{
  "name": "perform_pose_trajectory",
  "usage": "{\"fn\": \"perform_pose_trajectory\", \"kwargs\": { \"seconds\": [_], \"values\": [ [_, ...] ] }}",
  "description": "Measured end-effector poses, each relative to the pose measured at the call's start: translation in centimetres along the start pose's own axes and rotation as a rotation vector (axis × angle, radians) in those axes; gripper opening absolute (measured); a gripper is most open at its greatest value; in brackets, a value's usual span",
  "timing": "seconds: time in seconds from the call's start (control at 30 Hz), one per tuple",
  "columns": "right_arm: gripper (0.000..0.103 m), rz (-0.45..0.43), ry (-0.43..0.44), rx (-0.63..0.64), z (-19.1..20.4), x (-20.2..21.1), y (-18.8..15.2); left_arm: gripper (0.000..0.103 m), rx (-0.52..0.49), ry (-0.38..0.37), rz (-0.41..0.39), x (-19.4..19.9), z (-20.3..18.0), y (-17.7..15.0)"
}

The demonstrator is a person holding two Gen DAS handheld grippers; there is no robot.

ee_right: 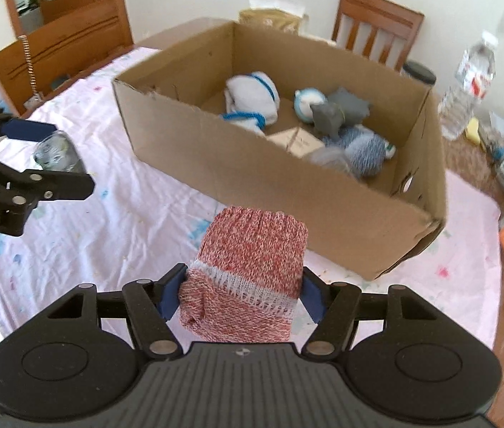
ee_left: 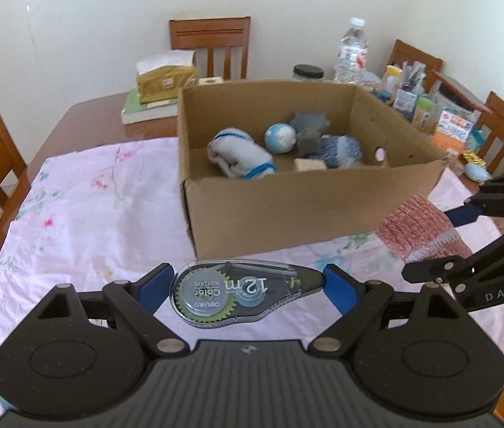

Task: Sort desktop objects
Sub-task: 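Lift the tape dispenser and pink sock and carry both over the box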

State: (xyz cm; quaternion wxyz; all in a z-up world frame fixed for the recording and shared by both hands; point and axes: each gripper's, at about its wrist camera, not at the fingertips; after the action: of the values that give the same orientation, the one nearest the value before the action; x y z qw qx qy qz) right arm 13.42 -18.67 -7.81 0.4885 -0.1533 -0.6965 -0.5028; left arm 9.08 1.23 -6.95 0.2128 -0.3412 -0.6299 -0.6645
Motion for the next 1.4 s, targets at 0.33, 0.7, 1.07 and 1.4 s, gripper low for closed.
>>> {"fn": "perform_pose_trajectory", "kwargs": {
  "seconds": [0.33, 0.7, 1.07, 1.4],
  "values": [
    [0.071, -0.063, 0.023, 0.061, -0.4, 3.9, 1.5, 0.09, -0.036, -0.044, -0.044, 2.1, -1.4, 2.2],
    [0.071, -0.149, -0.008, 0.097, -1.6, 6.2, 4.2, 0.09, -0.113, -0.034, -0.12, 2.9, -2.0, 5.4],
    [0.071, -0.197, -0.04, 0.13, -2.8, 6.5, 7.0, 0.09, -0.119, -0.043, -0.137, 1.6, -1.5, 8.0],
    [0.071, -0.209, -0.042, 0.138, -4.4, 5.3, 10.2, 0.09, -0.129, -0.037, -0.118, -1.3, -0.8, 11.0]
  ]
}}
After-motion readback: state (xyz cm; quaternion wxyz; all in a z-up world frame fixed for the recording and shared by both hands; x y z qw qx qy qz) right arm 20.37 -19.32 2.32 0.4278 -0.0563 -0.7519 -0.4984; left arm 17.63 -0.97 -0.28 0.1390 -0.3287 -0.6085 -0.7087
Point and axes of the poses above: each gripper's, at about its wrist camera, not at the fingertips, and x roughly against the way its jaws point, z to its left, y to its top, and after that the axes turned 1 degree about -x, right-handed
